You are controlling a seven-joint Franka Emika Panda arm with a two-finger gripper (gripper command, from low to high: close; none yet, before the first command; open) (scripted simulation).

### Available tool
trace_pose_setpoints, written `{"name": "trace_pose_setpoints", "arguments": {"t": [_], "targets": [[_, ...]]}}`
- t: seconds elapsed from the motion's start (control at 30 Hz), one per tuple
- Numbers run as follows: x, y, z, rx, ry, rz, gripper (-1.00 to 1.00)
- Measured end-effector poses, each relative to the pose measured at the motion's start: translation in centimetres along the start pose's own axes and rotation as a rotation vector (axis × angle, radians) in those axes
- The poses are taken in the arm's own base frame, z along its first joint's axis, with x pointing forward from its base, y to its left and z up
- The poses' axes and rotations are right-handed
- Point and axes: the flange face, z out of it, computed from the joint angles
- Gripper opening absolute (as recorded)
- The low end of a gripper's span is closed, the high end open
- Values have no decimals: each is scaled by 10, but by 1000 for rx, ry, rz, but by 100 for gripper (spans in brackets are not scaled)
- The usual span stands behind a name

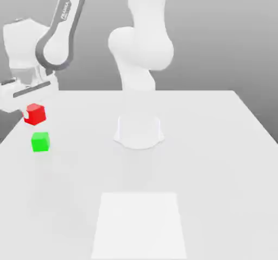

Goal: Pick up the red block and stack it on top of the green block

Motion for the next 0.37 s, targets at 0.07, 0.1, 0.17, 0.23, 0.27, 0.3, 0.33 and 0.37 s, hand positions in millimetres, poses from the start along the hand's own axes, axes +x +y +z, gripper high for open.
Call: {"name": "trace_pose_setpoints", "arguments": {"t": [0.07, 0.1, 0.17, 0.23, 0.27, 0.3, 0.33, 0.37], "targets": [[0, -1, 9, 1, -2, 0, -100], [0, -1, 14, 1, -2, 1, -100], [0, 0, 24, 1, 0, -2, -100], [0, 1, 35, 0, 5, -2, -100], [1, 2, 41, 0, 8, -2, -100], [2, 4, 46, -1, 11, 1, 100], [2, 4, 46, -1, 11, 1, 100], [2, 4, 46, -1, 11, 1, 100]]}}
